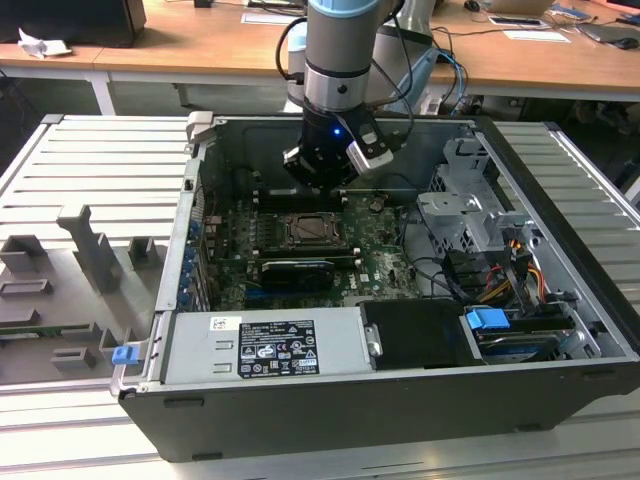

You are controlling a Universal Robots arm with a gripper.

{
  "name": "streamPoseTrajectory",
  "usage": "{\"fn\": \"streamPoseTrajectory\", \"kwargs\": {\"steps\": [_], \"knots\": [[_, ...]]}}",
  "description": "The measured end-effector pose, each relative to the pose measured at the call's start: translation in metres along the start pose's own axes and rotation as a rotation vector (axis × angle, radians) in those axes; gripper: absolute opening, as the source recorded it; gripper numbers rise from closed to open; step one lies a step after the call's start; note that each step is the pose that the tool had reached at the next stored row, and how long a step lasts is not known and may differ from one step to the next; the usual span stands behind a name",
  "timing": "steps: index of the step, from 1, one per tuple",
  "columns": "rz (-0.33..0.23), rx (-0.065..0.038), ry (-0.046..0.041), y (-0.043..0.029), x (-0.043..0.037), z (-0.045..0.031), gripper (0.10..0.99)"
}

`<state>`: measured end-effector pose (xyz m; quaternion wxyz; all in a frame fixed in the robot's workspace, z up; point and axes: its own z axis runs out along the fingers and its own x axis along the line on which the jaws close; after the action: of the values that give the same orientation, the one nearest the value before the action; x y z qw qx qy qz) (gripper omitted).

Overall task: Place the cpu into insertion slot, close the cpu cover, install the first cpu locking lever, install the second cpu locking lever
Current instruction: 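Install the second cpu locking lever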

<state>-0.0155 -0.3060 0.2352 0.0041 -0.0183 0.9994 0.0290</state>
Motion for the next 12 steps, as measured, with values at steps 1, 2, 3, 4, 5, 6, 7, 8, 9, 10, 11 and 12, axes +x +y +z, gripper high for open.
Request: {"fn": "streamPoseTrajectory", "kwargs": {"steps": [1,2,3,4,5,6,7,8,9,10,11,12], "knots": [[0.000,0.000,0.0000,-0.0028,0.0001,-0.0001,0.106],[0.000,0.000,-0.0001,-0.0055,0.0002,-0.0002,0.106],[0.000,0.000,-0.0001,-0.0086,0.0003,-0.0002,0.106],[0.000,0.000,-0.0001,-0.0102,0.0004,-0.0003,0.106],[0.000,0.000,0.0000,-0.0123,0.0005,-0.0005,0.106],[0.000,0.000,-0.0003,-0.0126,0.0005,-0.0005,0.106],[0.000,0.000,-0.0005,-0.0131,0.0005,-0.0005,0.106],[0.000,0.000,-0.0004,-0.0131,0.0005,-0.0007,0.106],[0.000,0.000,-0.0005,-0.0131,0.0005,-0.0014,0.106],[0.000,0.000,-0.0005,-0.0130,0.0005,-0.0036,0.106],[0.000,0.000,-0.0005,-0.0129,0.0004,-0.0055,0.106],[0.000,0.000,-0.0006,-0.0128,0.0004,-0.0070,0.106]]}}
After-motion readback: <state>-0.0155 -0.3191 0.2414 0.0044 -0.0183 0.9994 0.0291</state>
